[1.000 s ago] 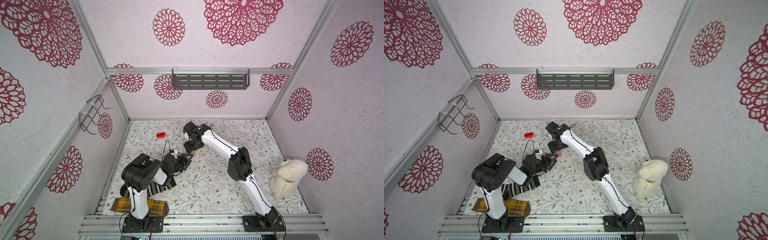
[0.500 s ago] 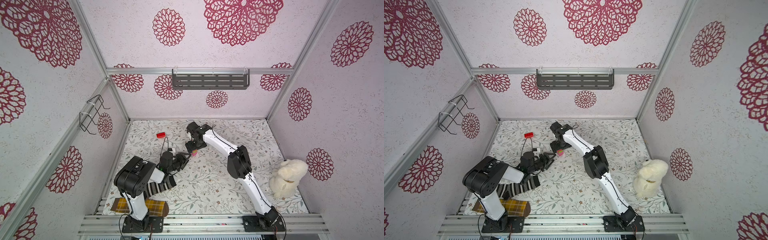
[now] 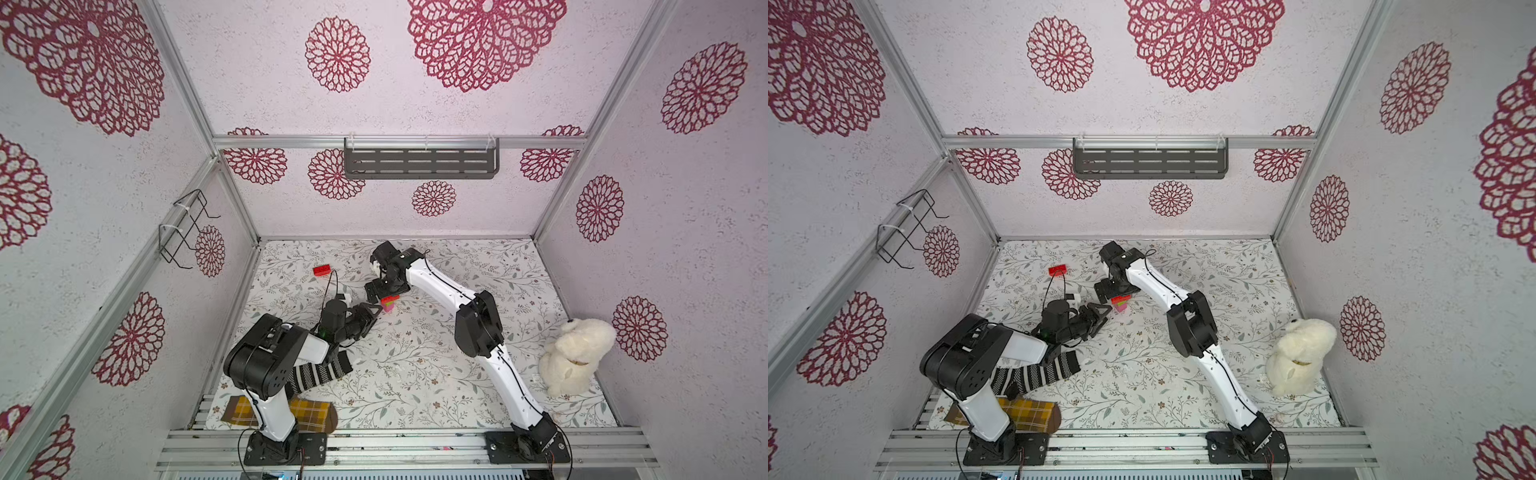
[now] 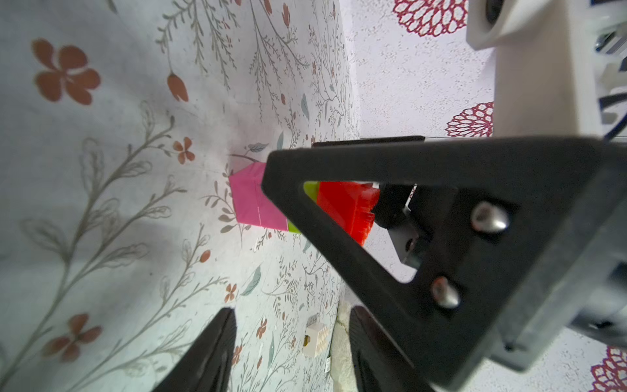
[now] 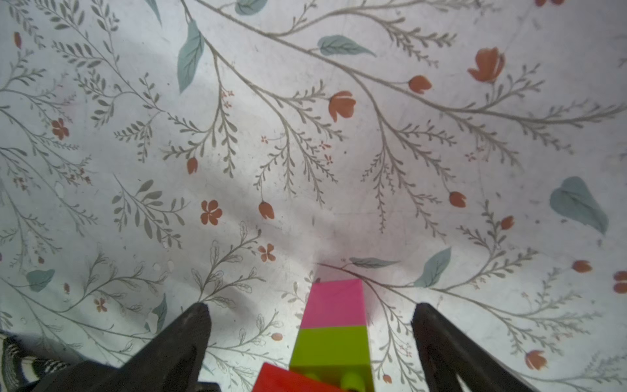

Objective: Assemble an ice cream with lego
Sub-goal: Assemble the lego brick with the lego brick.

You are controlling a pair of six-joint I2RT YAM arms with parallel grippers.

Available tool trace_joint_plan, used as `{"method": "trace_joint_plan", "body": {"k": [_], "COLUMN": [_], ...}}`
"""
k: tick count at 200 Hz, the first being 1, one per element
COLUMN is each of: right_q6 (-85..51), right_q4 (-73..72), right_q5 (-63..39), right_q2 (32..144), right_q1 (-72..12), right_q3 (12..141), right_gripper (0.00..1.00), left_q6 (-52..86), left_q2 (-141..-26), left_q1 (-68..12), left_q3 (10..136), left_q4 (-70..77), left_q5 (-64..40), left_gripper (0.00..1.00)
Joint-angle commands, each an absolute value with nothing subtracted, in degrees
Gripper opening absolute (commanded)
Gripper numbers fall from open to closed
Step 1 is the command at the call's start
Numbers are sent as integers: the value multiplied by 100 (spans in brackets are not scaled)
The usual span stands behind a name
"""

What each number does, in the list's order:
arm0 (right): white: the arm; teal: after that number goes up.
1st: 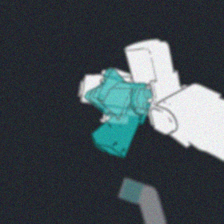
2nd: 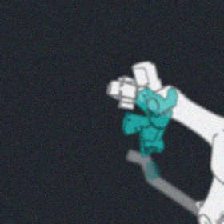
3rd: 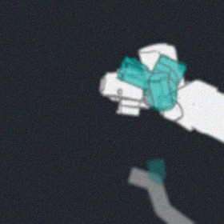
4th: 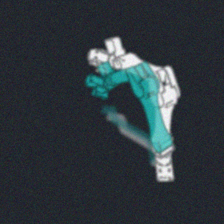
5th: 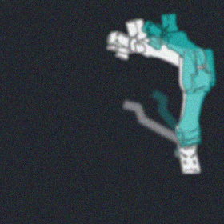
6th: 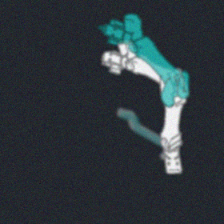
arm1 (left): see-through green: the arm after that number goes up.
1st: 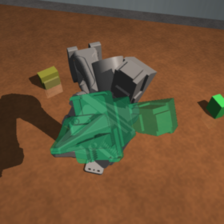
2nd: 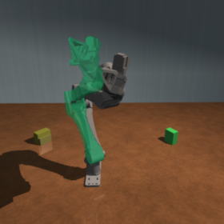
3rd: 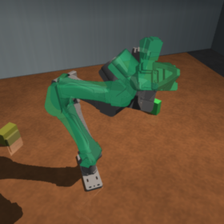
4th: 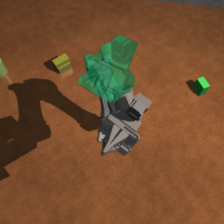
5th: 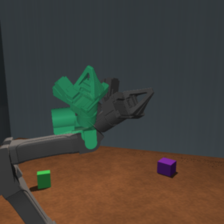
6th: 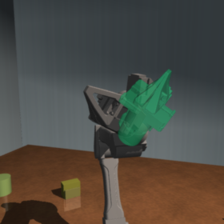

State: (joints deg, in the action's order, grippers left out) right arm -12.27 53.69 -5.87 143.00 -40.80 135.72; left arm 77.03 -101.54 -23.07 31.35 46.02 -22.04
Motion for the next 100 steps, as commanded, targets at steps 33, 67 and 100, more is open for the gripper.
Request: {"method": "trace_joint_plan", "body": {"k": [33, 67, 100], "right_q6": [-1340, -1453, -1636], "right_q4": [5041, 4660, 3530], "right_q5": [-750, -650, -885], "right_q2": [13484, 12945, 11642], "right_q1": [-3956, -3797, -3431], "right_q3": [13540, 13203, 11448], "right_gripper": [99, 99, 96], "left_q6": [6766, 5967, 5619], "left_q2": [-9261, -8604, -8337], "left_q1": [-2382, -2606, -2610], "left_q3": [3574, 4091, 4496], "left_q4": [3080, 1459, 531], "left_q5": [-1837, -1230, -959], "left_gripper": [60, 61, 62]}}
